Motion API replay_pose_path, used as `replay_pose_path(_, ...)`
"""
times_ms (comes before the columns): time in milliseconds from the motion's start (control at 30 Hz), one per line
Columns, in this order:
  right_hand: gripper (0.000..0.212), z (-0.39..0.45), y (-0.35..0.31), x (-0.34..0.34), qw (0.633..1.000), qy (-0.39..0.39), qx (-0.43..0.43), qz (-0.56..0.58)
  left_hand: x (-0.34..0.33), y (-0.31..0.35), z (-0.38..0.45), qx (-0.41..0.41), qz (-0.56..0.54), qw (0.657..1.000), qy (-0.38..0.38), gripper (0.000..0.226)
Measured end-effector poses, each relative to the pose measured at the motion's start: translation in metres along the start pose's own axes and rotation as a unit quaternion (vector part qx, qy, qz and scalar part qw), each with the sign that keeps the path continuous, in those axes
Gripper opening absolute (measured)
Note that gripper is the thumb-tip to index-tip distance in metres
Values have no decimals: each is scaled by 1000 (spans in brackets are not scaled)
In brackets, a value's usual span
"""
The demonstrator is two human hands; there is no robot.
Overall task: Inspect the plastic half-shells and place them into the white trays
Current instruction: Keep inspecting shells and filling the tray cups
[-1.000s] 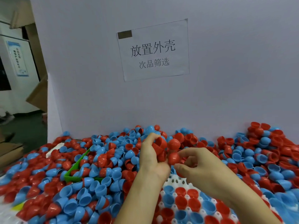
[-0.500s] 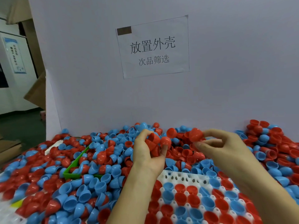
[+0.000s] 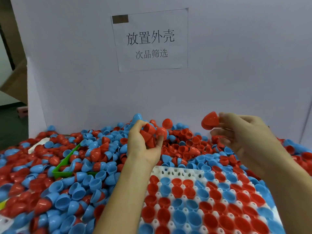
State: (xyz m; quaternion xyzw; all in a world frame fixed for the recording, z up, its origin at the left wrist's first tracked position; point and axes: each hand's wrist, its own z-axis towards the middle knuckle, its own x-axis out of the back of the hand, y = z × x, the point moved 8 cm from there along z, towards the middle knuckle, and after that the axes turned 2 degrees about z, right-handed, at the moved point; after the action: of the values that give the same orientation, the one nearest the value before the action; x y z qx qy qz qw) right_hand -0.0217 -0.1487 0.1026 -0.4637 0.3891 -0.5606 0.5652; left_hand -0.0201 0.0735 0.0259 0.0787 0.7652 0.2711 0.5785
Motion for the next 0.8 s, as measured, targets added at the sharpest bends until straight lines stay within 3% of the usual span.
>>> replay_pose_path(200,14,10,6,-13,966,-62,37,-250,-1,6,-3,-11,1,1000,4,8)
replay_pose_path(367,22,34,57,-36,899,-135,15,-416,-2,7,-6,-4,-4,1000,-8,10)
replay_pose_path(600,38,46,106,-45,852,-179,27,-491,-3,12,-7,-4,-19,1000,-6,15)
replay_pose_path(800,37,44,123,-52,817,-175,55,-546,-1,13,-6,-2,-20,1000,-6,8)
